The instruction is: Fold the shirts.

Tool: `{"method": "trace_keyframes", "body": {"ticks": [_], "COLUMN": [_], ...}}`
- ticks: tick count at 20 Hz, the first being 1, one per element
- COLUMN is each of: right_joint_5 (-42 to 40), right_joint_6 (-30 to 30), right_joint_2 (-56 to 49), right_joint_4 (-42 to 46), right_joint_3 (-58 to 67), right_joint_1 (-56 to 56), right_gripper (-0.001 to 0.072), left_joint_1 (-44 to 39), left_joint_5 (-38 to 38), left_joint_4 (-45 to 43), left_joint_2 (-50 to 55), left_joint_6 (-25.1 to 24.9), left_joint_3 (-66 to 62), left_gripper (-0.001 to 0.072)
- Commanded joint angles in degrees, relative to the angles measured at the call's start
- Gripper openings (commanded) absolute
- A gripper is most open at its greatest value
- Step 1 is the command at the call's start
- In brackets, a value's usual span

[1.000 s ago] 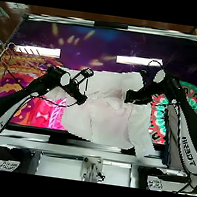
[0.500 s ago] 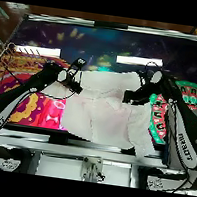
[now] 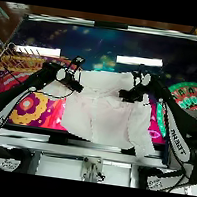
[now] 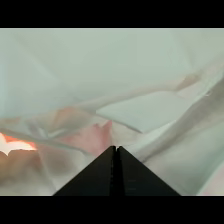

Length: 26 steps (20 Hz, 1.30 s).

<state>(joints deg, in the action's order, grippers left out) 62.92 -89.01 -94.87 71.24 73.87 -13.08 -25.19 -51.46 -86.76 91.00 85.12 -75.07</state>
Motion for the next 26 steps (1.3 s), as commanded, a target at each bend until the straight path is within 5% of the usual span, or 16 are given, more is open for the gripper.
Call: {"method": "trace_keyframes", "body": {"ticks": [1,2,4,5,10,21,26], "right_joint_5": [-0.5,-0.1,0.6,0.7,1.2,1.1,0.9], "right_joint_6": [-1.0,-0.3,0.3,0.3,0.2,0.3,0.3], "right_joint_2": [-0.1,0.2,1.4,2.1,3.4,3.4,3.4], "right_joint_4": [1.3,1.3,1.4,1.4,1.4,1.3,1.3], "right_joint_3": [0.0,0.0,0.1,0.1,0.1,0.1,0.1], "right_joint_1": [-0.2,-0.2,-0.2,-0.2,-0.2,-0.2,-0.2], "right_gripper": [0.0060,0.0060,0.0061,0.0060,0.0060,0.0061,0.0061], "left_joint_1": [0.9,1.4,2.7,3.3,3.1,4.8,4.7], "left_joint_5": [-0.9,-2.4,-6.5,-9.0,-17.5,-12.7,-3.6], "left_joint_4": [0.4,0.7,0.9,0.9,11.6,16.5,16.5], "left_joint_2": [-0.1,-0.2,-0.6,-0.8,-1.4,2.2,6.7], "left_joint_6": [-0.2,-0.2,-0.5,-1.7,-11.8,-13.2,-13.1], "left_joint_3": [-1.0,-2.7,-7.8,-10.5,-9.0,-2.4,-2.4], "left_gripper": [0.0049,0.0126,0.0683,0.0717,0.0718,0.0719,0.0717]}}
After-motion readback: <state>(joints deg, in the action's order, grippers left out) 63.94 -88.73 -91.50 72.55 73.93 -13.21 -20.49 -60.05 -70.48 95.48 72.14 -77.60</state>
